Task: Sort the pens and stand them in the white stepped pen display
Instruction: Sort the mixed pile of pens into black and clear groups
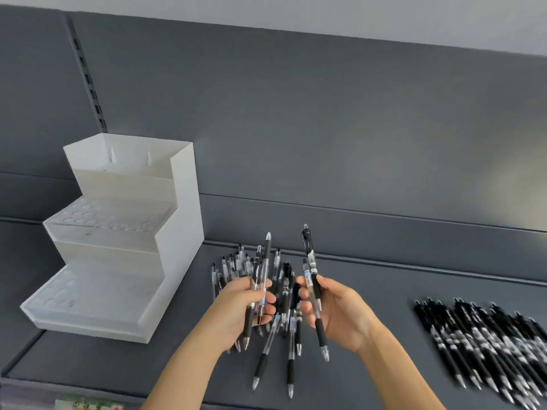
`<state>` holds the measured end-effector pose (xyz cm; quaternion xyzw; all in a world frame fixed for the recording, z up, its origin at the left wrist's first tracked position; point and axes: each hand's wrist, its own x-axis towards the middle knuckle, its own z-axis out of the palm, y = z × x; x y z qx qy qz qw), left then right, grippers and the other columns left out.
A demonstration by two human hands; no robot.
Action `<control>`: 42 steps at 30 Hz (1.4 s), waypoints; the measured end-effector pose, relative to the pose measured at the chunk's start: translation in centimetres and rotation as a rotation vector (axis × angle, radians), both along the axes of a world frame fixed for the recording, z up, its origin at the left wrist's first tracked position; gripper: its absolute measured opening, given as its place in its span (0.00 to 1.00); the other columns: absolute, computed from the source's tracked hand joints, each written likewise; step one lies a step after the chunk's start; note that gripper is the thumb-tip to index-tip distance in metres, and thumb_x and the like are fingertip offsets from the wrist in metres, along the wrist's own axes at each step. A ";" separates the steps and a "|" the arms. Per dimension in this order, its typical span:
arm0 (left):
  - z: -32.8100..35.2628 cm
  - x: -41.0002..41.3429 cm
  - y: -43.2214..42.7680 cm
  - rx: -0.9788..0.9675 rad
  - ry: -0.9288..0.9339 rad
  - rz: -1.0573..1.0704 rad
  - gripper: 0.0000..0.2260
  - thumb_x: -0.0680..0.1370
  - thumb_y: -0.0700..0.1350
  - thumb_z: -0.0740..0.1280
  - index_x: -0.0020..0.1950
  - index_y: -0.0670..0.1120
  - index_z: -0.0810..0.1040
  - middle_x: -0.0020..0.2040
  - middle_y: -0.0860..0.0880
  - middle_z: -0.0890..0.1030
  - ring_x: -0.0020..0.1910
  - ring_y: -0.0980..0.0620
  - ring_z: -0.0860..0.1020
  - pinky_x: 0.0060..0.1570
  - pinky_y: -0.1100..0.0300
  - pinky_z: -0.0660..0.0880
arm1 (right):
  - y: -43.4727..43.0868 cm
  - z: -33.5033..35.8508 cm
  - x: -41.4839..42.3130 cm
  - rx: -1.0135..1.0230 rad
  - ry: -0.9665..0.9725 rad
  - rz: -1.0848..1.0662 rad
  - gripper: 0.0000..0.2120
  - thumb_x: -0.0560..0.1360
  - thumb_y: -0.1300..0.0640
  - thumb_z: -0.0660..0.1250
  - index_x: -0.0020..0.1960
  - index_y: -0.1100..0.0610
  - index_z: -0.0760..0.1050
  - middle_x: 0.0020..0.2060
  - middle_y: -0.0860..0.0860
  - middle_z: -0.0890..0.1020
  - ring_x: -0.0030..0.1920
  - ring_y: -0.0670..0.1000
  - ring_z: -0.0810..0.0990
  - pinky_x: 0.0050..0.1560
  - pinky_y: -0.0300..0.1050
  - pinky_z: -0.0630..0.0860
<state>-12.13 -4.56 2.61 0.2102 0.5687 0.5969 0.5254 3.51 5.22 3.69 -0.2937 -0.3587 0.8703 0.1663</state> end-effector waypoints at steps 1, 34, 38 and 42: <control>0.2 0.7 0.3 0.008 0.007 -0.030 0.09 0.77 0.30 0.58 0.52 0.36 0.76 0.38 0.41 0.79 0.30 0.49 0.77 0.31 0.58 0.75 | -0.1 0.1 0.6 0.010 -0.014 -0.028 0.14 0.78 0.58 0.52 0.49 0.62 0.75 0.31 0.52 0.73 0.26 0.48 0.72 0.23 0.38 0.69; -0.4 43.4 17.2 -0.052 -0.051 -0.400 0.06 0.76 0.33 0.64 0.50 0.36 0.80 0.32 0.44 0.75 0.29 0.48 0.77 0.27 0.58 0.77 | 13.3 -2.3 50.0 0.659 -0.789 -0.713 0.12 0.73 0.69 0.61 0.32 0.59 0.68 0.22 0.48 0.64 0.24 0.46 0.61 0.25 0.38 0.58; -0.6 46.6 18.7 -0.089 -0.043 -0.388 0.06 0.76 0.34 0.64 0.51 0.36 0.79 0.34 0.42 0.76 0.30 0.48 0.80 0.28 0.58 0.78 | 16.9 -3.3 54.7 0.768 -1.050 -0.733 0.20 0.73 0.67 0.62 0.27 0.56 0.59 0.20 0.48 0.60 0.24 0.48 0.57 0.27 0.41 0.52; -0.8 48.7 19.9 -0.108 -0.046 -0.366 0.05 0.76 0.34 0.65 0.50 0.36 0.79 0.36 0.41 0.76 0.31 0.47 0.80 0.27 0.58 0.78 | 19.0 -4.8 56.6 0.766 -1.215 -0.714 0.21 0.75 0.65 0.61 0.26 0.56 0.61 0.20 0.49 0.64 0.24 0.48 0.60 0.26 0.42 0.55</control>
